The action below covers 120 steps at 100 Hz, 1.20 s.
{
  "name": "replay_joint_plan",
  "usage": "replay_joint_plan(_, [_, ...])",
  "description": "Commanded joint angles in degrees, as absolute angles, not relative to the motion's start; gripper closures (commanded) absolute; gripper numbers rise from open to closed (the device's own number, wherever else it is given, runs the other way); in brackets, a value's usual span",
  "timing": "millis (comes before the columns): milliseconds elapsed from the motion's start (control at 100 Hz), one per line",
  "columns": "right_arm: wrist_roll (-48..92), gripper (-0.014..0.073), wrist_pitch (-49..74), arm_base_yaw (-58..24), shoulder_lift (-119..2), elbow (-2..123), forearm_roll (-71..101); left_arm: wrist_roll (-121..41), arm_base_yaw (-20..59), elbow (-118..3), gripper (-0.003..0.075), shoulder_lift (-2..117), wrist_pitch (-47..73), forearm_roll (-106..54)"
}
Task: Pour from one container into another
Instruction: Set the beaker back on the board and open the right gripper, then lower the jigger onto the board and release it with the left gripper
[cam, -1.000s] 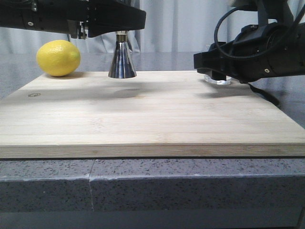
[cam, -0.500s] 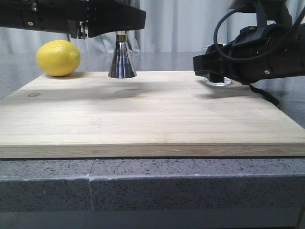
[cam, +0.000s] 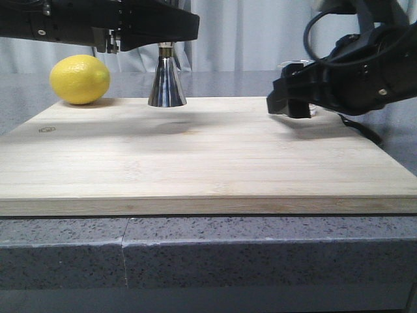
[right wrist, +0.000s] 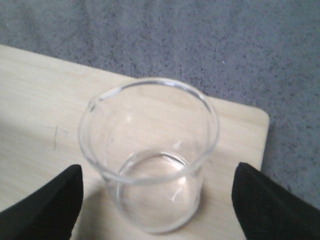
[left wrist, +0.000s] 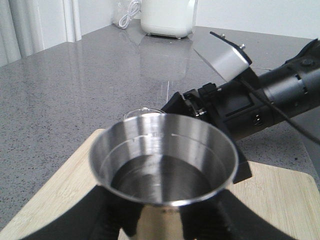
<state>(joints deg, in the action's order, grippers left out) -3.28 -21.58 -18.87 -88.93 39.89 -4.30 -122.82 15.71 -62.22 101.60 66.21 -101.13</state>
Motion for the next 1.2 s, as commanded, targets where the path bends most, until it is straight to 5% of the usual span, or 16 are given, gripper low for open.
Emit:
replay_joint_plan(0, [-3.5, 0.0036, -18.3, -19.2, -83.5, 41.2, -4.8, -122.8, 16.2, -63.9, 0.0491, 99.4, 71.4, -106.7])
replay_joint_plan(430, [-3.5, 0.0037, 20.8, -21.7, -59.3, 41.5, -1.0, -122.8, 16.2, -63.9, 0.0491, 99.4, 71.4, -106.7])
replay_joint_plan(700, [-3.5, 0.0037, 24.9, -21.7, -48.6, 41.5, -1.3, -122.8, 16.2, -63.9, 0.0491, 99.4, 71.4, -106.7])
replay_joint_plan(1190, [-3.5, 0.0037, 25.0, -21.7, -46.9, 41.5, -1.9, -123.2, 16.2, -63.9, 0.0491, 99.4, 71.1, -106.8])
